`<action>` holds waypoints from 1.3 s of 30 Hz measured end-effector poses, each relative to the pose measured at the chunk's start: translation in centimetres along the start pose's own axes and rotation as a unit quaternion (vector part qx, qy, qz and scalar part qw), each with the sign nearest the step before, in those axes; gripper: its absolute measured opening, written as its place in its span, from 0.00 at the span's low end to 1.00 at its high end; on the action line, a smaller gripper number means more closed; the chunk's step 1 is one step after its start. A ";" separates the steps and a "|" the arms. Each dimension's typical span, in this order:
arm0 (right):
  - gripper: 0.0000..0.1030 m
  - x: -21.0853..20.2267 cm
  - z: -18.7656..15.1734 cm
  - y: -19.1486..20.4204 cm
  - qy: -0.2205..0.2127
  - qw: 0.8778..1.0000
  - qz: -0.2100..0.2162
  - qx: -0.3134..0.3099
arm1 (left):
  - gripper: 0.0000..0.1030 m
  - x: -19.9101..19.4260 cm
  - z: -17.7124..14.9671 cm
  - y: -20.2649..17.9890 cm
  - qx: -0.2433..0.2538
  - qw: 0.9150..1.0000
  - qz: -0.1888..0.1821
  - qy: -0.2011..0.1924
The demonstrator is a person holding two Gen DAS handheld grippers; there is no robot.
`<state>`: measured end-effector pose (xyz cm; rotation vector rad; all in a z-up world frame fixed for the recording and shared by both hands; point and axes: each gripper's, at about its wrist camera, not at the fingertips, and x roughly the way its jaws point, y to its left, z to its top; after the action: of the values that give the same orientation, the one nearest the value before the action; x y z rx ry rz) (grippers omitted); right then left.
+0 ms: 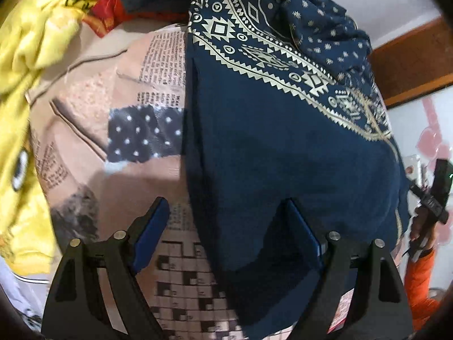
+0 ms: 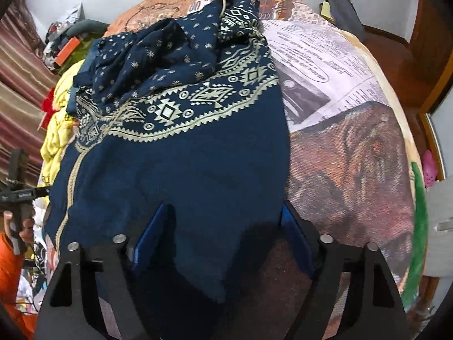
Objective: Fold large clothes
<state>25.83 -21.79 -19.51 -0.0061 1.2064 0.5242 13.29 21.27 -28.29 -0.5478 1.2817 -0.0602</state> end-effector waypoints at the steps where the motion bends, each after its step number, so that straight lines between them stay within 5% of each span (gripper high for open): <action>1: 0.64 0.1 0.1 0.1 0.000 1.000 0.004 -0.001 | 0.79 0.0 -0.1 0.0 -0.002 1.000 -0.004 -0.002; 6: 0.31 0.4 0.4 0.0 0.005 0.999 0.033 0.009 | 0.53 -0.6 -0.8 -1.1 0.018 0.999 -0.027 -0.013; 8: 0.17 0.5 0.7 -0.1 0.008 0.999 0.045 0.017 | 0.34 -0.9 -1.0 -2.0 0.034 0.999 -0.029 -0.019; 11: 0.13 0.2 1.1 0.4 0.005 0.999 0.050 0.011 | 0.15 -1.2 -1.1 -3.7 0.068 0.997 0.000 -0.028; 14: 0.12 -0.7 1.6 1.3 -0.011 0.999 0.044 -0.012 | 0.10 -2.0 -0.4 -4.7 0.087 0.995 0.028 -0.047; 24: 0.12 -3.1 5.9 3.2 -0.061 0.995 0.056 -0.049 | 0.07 -9.0 4.0 -6.1 0.092 0.983 0.017 -0.158; 32: 0.12 -5.2 12.5 3.6 -0.125 0.989 0.051 -0.064 | 0.06 -13.6 10.7 -9.1 0.106 0.965 0.007 -0.242; 39: 0.12 -2.4 19.9 2.0 -0.148 0.987 0.044 -0.032 | 0.07 -12.2 18.5 -8.1 0.067 0.964 0.018 -0.256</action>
<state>42.04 -15.46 -9.42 0.0698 0.9019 0.6179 28.64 24.94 -10.73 -0.3884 0.7757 0.0242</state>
